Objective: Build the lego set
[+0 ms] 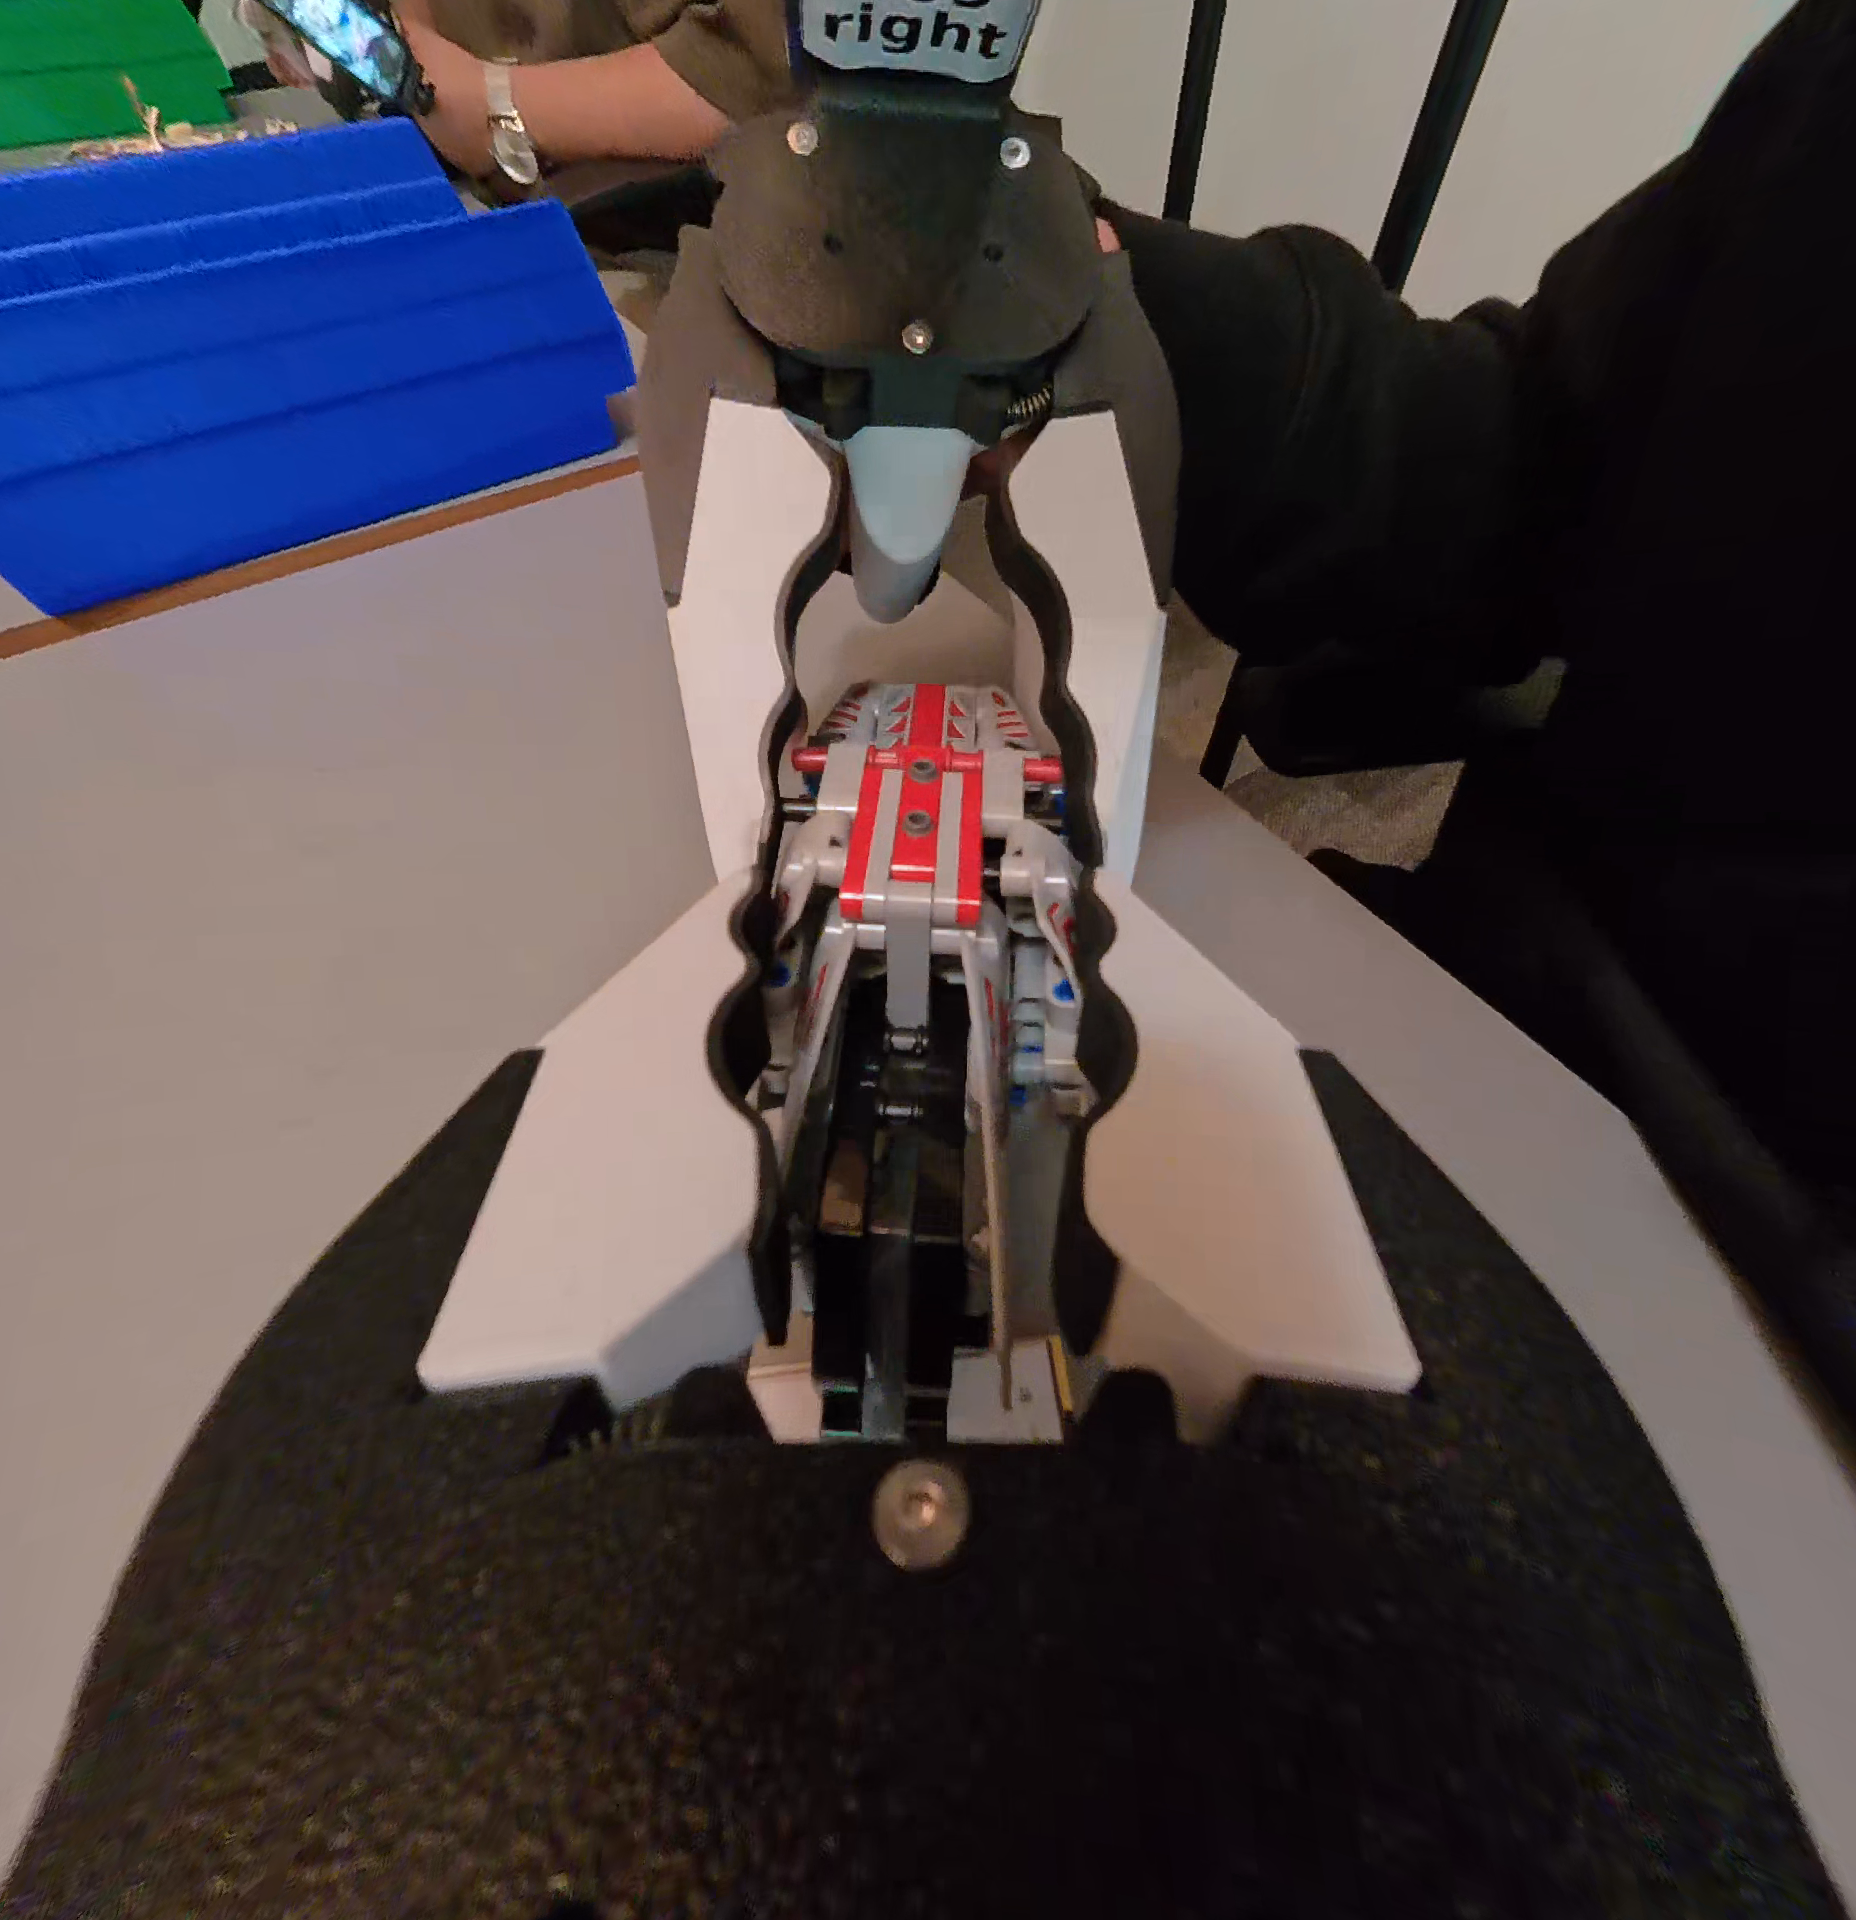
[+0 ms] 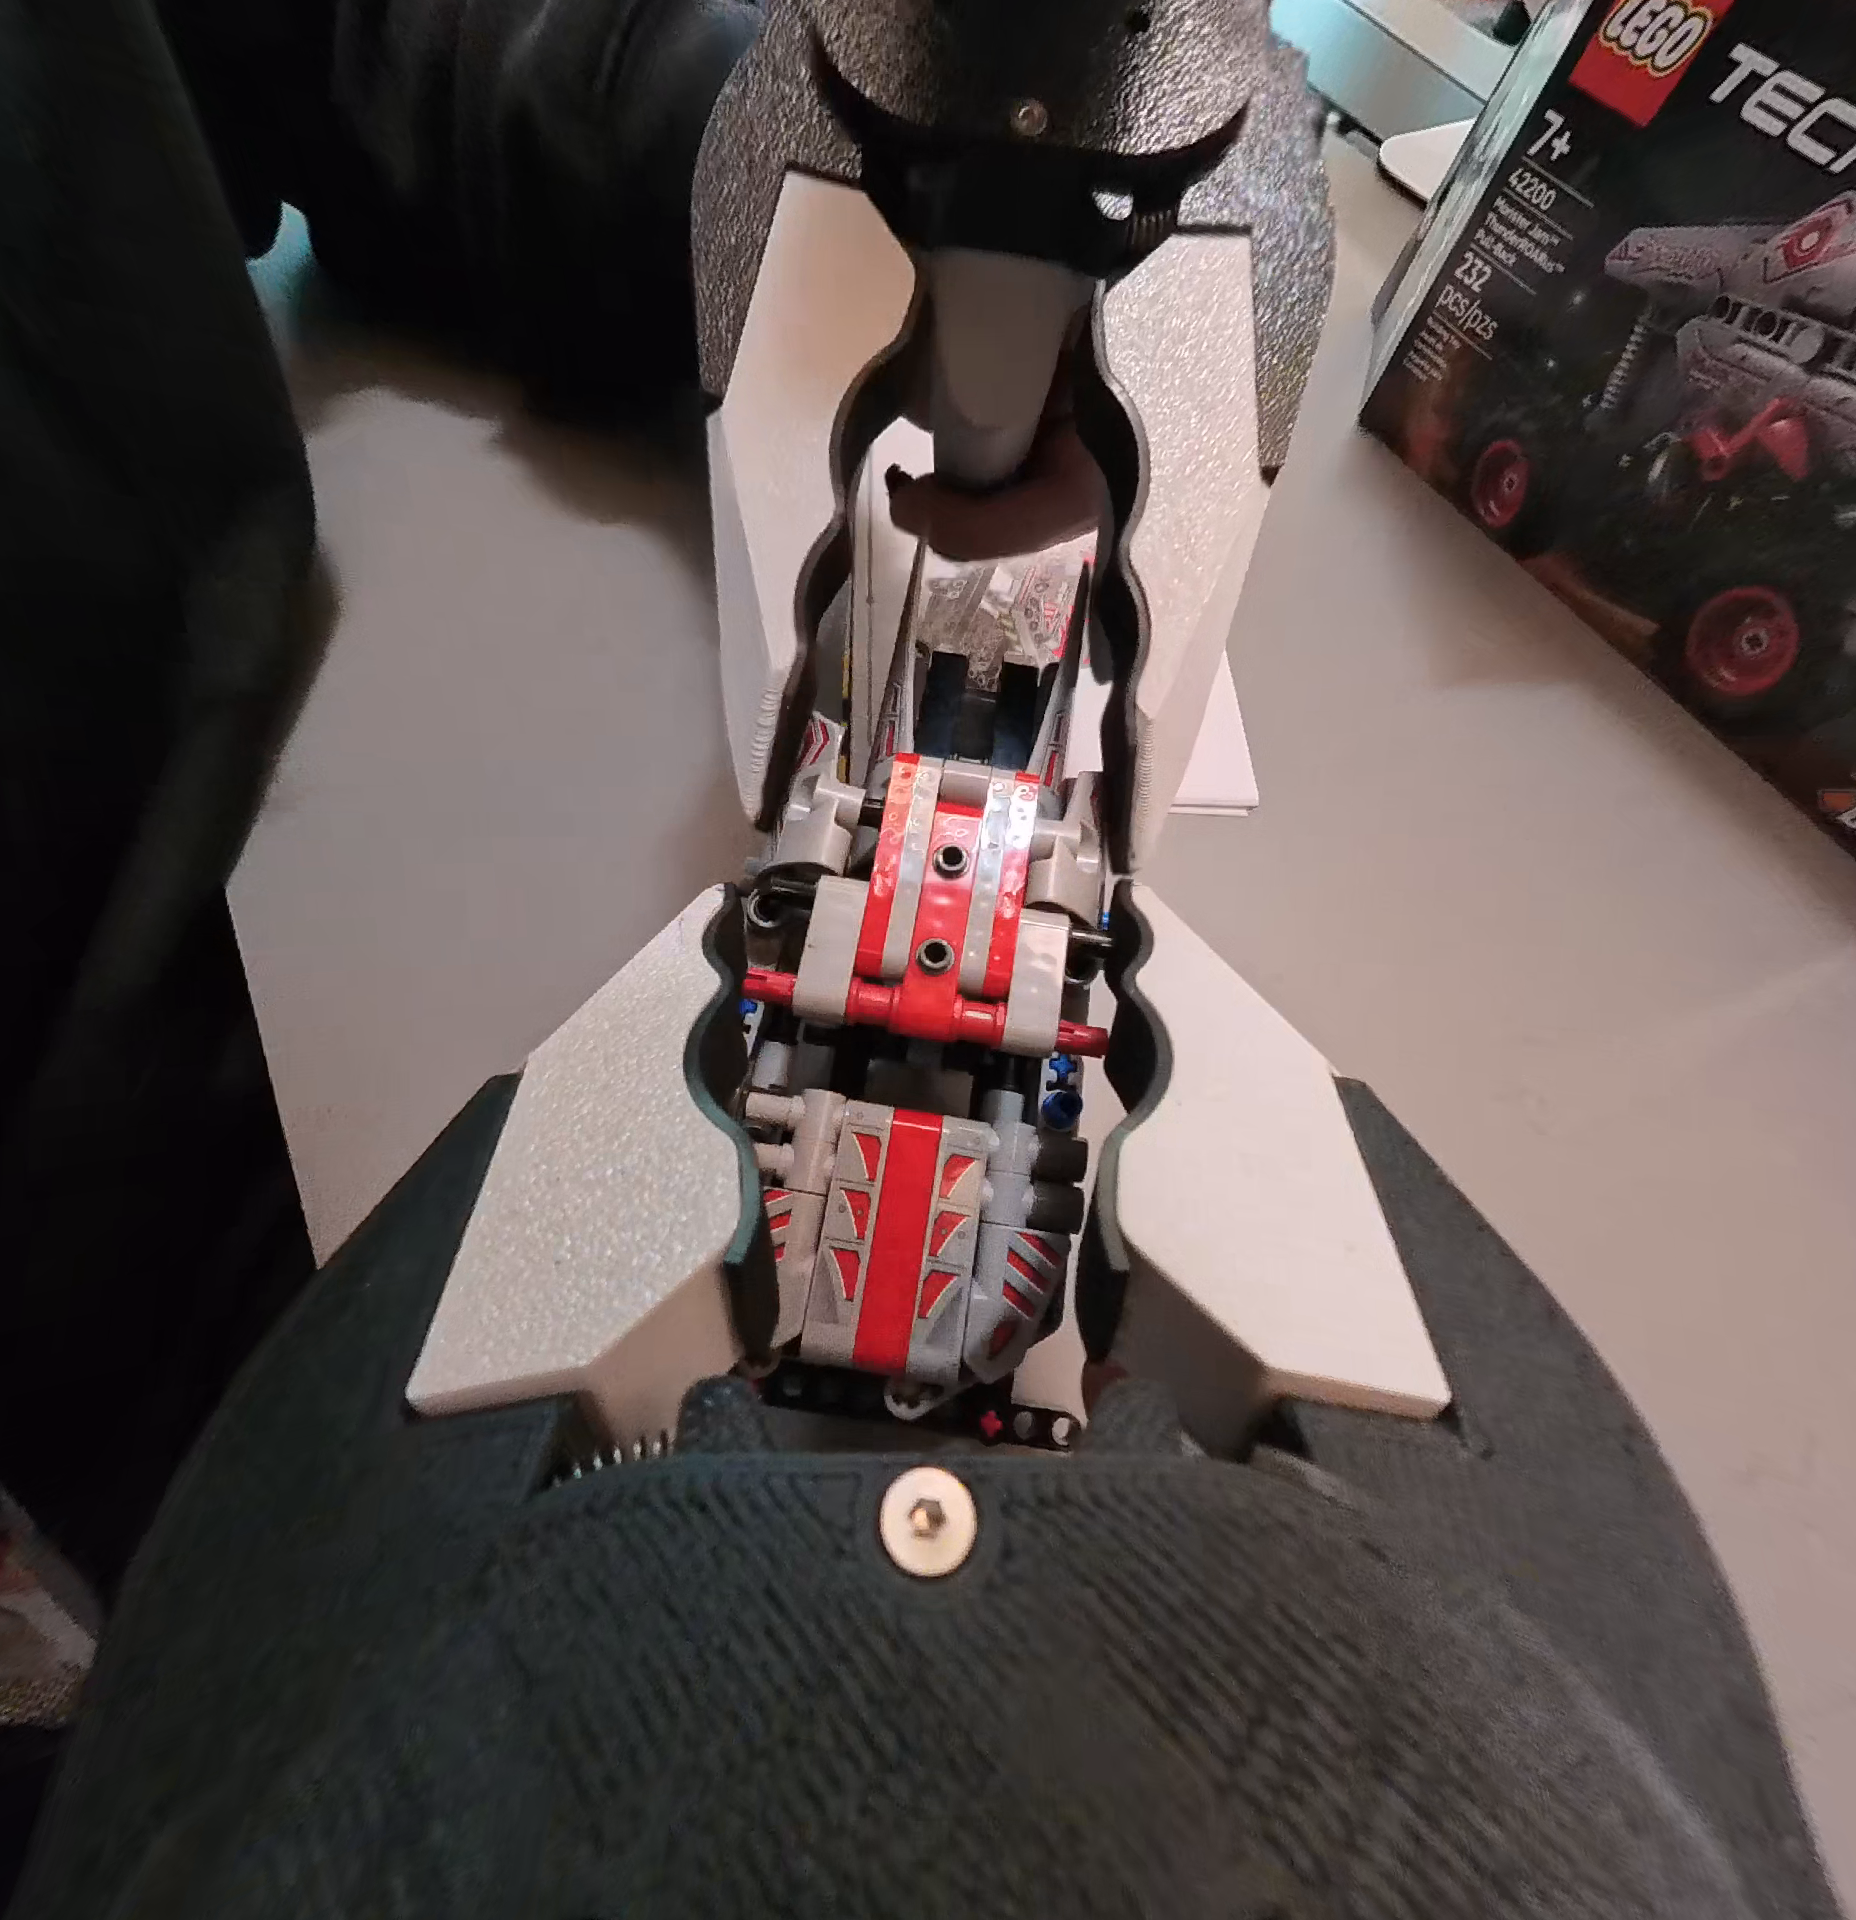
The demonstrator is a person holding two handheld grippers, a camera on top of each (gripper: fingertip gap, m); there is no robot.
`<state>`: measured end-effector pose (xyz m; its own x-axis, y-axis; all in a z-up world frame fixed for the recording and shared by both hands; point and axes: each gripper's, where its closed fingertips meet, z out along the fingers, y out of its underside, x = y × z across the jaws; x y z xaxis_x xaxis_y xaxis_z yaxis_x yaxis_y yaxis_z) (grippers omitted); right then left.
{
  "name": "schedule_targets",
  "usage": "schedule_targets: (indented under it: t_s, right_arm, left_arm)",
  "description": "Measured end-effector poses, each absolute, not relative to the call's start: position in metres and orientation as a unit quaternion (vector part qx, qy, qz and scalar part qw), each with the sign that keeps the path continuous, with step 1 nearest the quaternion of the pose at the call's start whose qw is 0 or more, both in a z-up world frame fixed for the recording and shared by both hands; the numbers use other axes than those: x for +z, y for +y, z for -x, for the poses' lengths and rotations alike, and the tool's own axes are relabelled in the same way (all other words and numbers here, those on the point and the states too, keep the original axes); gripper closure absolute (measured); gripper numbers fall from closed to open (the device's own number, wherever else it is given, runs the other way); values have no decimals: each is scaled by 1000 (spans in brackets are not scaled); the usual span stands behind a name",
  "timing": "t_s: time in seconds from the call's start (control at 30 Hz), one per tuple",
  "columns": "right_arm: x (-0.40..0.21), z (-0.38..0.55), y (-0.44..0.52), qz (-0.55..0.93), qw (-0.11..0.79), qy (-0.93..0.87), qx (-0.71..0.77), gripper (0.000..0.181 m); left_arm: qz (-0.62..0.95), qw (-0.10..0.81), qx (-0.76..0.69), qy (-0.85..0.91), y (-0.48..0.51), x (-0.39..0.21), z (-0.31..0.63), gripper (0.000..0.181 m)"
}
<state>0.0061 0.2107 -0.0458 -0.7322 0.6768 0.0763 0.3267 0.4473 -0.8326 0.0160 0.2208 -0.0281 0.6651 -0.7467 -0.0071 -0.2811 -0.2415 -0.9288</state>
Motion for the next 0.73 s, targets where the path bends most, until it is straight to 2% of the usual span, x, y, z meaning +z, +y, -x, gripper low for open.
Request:
schedule_targets:
  t_s: [0.3, 0.53, 0.73]
  right_arm:
    - [-46, -3, 208, 300, 204, -830, 423, 112]
    - [-46, 4, 207, 314, 209, -821, 429, 112]
    - [-46, 5, 207, 315, 215, -821, 424, 112]
  left_arm:
    - [786, 465, -204, 353, 215, -27, -10, 129]
    - [790, 435, -120, 415, 212, -24, -6, 136]
    - [808, 366, -135, 441, 215, -27, -5, 129]
